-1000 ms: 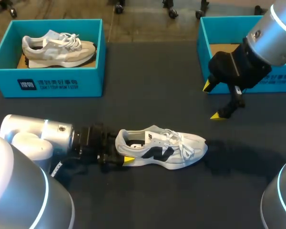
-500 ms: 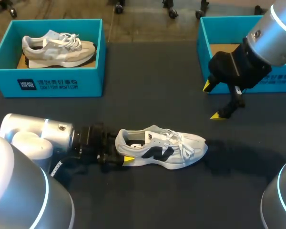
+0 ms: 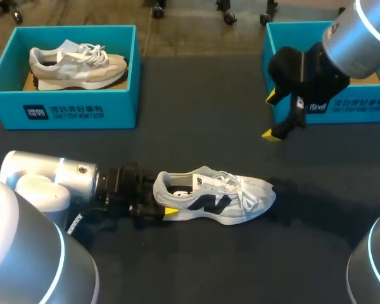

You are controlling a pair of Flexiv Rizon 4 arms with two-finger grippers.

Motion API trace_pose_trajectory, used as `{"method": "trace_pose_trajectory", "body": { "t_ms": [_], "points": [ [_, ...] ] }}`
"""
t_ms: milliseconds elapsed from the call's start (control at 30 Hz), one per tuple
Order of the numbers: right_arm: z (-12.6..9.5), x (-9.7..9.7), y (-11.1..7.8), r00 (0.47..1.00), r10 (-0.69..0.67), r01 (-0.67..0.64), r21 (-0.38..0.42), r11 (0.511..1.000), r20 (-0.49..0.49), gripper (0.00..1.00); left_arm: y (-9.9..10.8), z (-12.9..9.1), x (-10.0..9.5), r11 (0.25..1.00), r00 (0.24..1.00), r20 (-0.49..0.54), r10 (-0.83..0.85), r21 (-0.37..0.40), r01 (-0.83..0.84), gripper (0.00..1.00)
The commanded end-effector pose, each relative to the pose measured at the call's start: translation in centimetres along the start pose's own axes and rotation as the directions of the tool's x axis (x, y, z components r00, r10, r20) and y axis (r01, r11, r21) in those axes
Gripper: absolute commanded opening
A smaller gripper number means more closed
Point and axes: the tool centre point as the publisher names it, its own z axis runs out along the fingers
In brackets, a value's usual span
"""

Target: Take the shoe out of the shoebox, open the shoe tongue, remove and reinsert the insole, then place the shoe into the shoebox

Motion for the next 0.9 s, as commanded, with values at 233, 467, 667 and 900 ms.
{"method": "trace_pose_trajectory", "body": {
  "t_ms": [233, 467, 667, 900],
  "points": [
    [1.0, 2.4, 3.0, 0.864, 0.435, -0.454, 0.021, 0.891, 0.254, 1.0, 0.2, 0.1, -0.2, 1.0, 1.0, -0.001, -0.001, -0.004, 0.001, 0.0],
    [1.8, 2.1, 4.8, 0.774, 0.574, -0.601, 0.022, 0.799, 0.266, 1.0, 0.2, 0.1, -0.2, 1.0, 1.0, -0.001, -0.001, -0.004, 0.001, 0.0],
    [2.6, 1.7, 6.2, 0.705, 0.653, -0.68, 0.0, 0.734, 0.275, 1.0, 0.2, 0.1, -0.2, 1.0, 1.0, -0.001, -0.001, -0.004, 0.001, 0.0],
    [3.7, 1.6, 7.0, 0.676, 0.671, -0.722, 0.09, 0.686, 0.303, 1.0, 0.2, 0.1, -0.2, 1.0, 1.0, -0.001, -0.001, -0.004, 0.001, 0.0]
  ]
}}
